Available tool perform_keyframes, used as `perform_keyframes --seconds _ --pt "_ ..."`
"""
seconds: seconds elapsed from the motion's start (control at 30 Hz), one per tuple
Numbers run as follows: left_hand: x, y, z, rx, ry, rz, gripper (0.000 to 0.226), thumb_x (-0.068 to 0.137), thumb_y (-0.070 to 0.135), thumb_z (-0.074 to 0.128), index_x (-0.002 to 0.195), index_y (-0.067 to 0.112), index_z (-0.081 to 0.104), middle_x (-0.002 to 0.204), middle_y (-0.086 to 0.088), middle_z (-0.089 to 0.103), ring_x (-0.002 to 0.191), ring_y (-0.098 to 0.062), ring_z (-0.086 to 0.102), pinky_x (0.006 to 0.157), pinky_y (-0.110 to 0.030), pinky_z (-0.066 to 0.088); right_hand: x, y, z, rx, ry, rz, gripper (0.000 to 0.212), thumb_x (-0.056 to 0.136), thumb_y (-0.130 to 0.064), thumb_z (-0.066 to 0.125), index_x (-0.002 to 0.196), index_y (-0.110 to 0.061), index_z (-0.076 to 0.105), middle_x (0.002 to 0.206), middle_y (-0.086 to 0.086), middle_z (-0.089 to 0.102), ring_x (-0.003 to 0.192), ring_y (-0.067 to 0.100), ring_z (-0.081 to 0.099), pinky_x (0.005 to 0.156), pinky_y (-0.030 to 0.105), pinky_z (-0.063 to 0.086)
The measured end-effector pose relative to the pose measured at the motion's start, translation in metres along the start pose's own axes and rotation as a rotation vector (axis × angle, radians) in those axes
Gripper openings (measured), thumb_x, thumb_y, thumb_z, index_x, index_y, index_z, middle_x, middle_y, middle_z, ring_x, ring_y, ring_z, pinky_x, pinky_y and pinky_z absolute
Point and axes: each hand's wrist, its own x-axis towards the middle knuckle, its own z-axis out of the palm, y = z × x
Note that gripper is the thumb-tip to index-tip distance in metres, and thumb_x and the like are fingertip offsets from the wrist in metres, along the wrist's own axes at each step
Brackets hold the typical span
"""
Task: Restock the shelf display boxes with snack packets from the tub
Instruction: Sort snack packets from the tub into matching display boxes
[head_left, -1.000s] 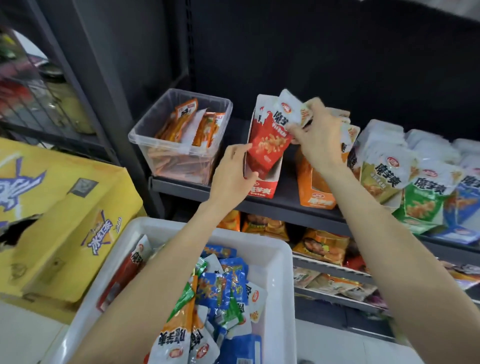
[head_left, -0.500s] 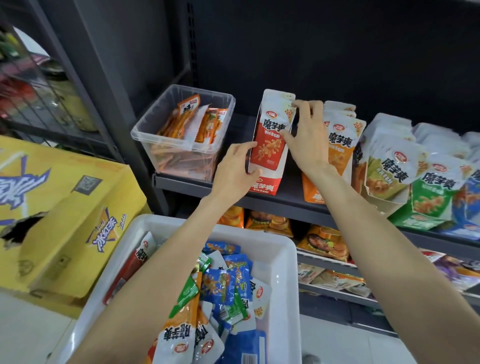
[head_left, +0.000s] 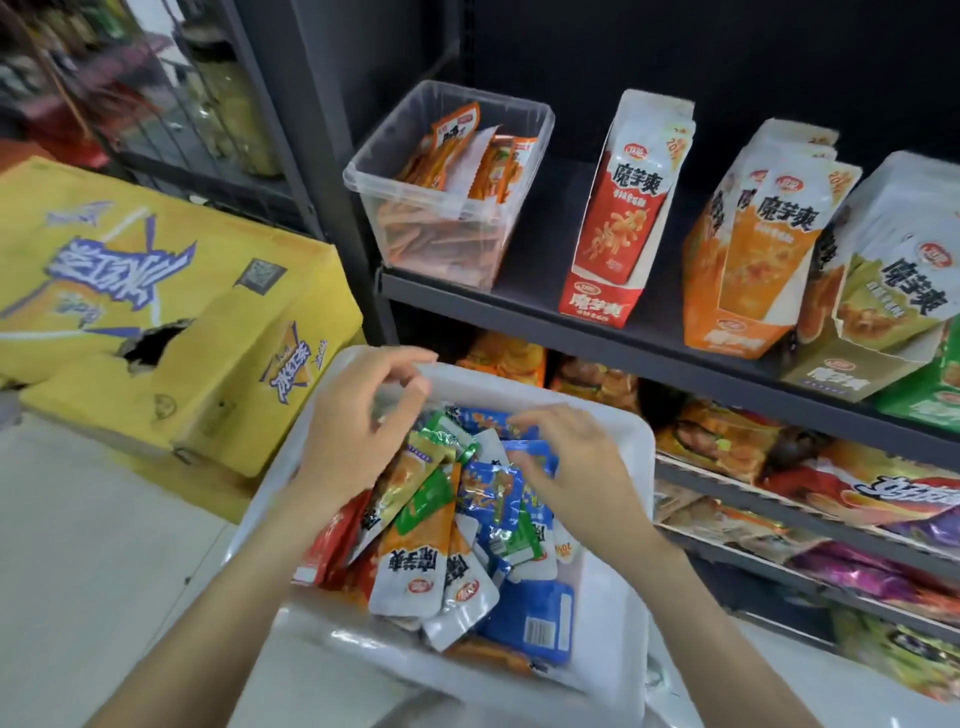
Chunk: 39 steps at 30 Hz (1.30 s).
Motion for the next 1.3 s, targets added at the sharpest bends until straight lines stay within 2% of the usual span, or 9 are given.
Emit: perform_keyframes --seconds 0.13,0.27,0.47,0.63,0.8,0.9,1.0,1.13,1.3 --pt "-0.047 -0.033 -0.027 0.168 -0.294 -0.153 0.040 0.080 0.052 0.052 0.116 0.036 0.056 0.098 0.018 0.064 0.096 -0.002 0.056 0.082 -0.010 0.038 -0.003 -0.006 0.043 0.001 -0.212 -0.093 0.030 0.087 -0.022 0.065 0.116 -0.022 0.061 0.119 -0.003 0.058 0.118 0.018 0.045 0.105 0.035 0.034" --pt "-0.070 -0.050 -0.028 0.439 -0.493 -0.264 0.063 0.069 0.059 0.065 0.122 0.025 0.054 0.120 0.003 0.053 0.114 -0.019 0.051 0.088 -0.033 0.045 0.000 -0.019 0.067 -0.093 -0.433 -0.132 0.055 0.089 -0.038 0.063 0.139 -0.025 0.043 0.142 -0.003 0.042 0.134 0.016 0.030 0.112 0.036 0.025" --pt "-0.078 -0.047 -0.033 0.653 -0.637 -0.386 0.056 0.059 0.051 0.080 0.087 0.025 0.040 0.092 0.008 0.042 0.084 -0.016 0.047 0.073 -0.035 0.047 -0.008 -0.019 0.088 -0.281 -0.595 -0.186 0.065 0.088 -0.049 0.059 0.145 -0.028 0.034 0.155 -0.003 0.023 0.144 0.017 0.012 0.115 0.037 0.013" --pt "-0.080 -0.049 -0.041 0.640 -0.690 -0.425 0.044 0.063 0.046 0.081 0.086 0.030 0.047 0.084 0.015 0.053 0.077 -0.010 0.055 0.063 -0.026 0.043 -0.010 -0.015 0.088 -0.232 -0.595 -0.153 0.065 0.088 -0.051 0.059 0.144 -0.029 0.035 0.157 -0.006 0.020 0.146 0.016 0.009 0.117 0.041 0.012" --pt "-0.082 -0.048 -0.052 0.505 -0.610 -0.527 0.033 0.072 0.037 0.079 0.099 0.026 0.064 0.087 0.014 0.064 0.081 -0.009 0.062 0.067 -0.020 0.046 -0.010 -0.016 0.087 -0.229 -0.597 -0.150 0.065 0.088 -0.051 0.059 0.144 -0.029 0.035 0.156 -0.007 0.020 0.145 0.013 0.010 0.116 0.040 0.015" --pt "-0.084 -0.040 -0.053 0.700 -0.529 -0.472 0.021 0.082 0.023 0.064 0.103 0.025 0.068 0.091 0.009 0.071 0.086 -0.015 0.064 0.065 -0.022 0.043 -0.009 -0.018 0.086 -0.234 -0.595 -0.155 0.064 0.088 -0.051 0.059 0.143 -0.030 0.036 0.156 -0.007 0.022 0.144 0.013 0.012 0.115 0.039 0.015" --pt "-0.089 -0.028 -0.056 0.739 -0.244 -0.325 0.014 0.081 0.019 0.066 0.091 0.026 0.073 0.079 0.010 0.073 0.072 -0.013 0.066 0.060 -0.024 0.046 -0.009 -0.024 0.078 -0.087 -0.486 -0.127 0.058 0.088 -0.047 0.060 0.141 -0.030 0.040 0.148 -0.008 0.037 0.137 0.010 0.029 0.111 0.035 0.024" --pt "-0.087 -0.001 -0.055 0.235 0.113 -0.324 0.014 0.081 0.012 0.070 0.085 0.025 0.074 0.074 0.022 0.069 0.071 0.004 0.064 0.061 -0.015 0.051 -0.003 -0.034 0.053 0.497 -0.156 0.173 0.050 0.086 -0.036 0.066 0.132 -0.029 0.047 0.121 -0.016 0.055 0.108 -0.003 0.054 0.091 0.018 0.045" --pt "-0.077 0.002 -0.026 -0.174 -0.004 -0.464 0.027 0.086 0.011 0.067 0.087 0.038 0.067 0.083 0.029 0.069 0.078 0.002 0.066 0.067 -0.017 0.050 0.006 -0.029 0.024 0.780 0.060 0.411 0.039 0.089 -0.025 0.065 0.122 -0.027 0.045 0.111 -0.005 0.063 0.093 0.009 0.065 0.076 0.027 0.057"
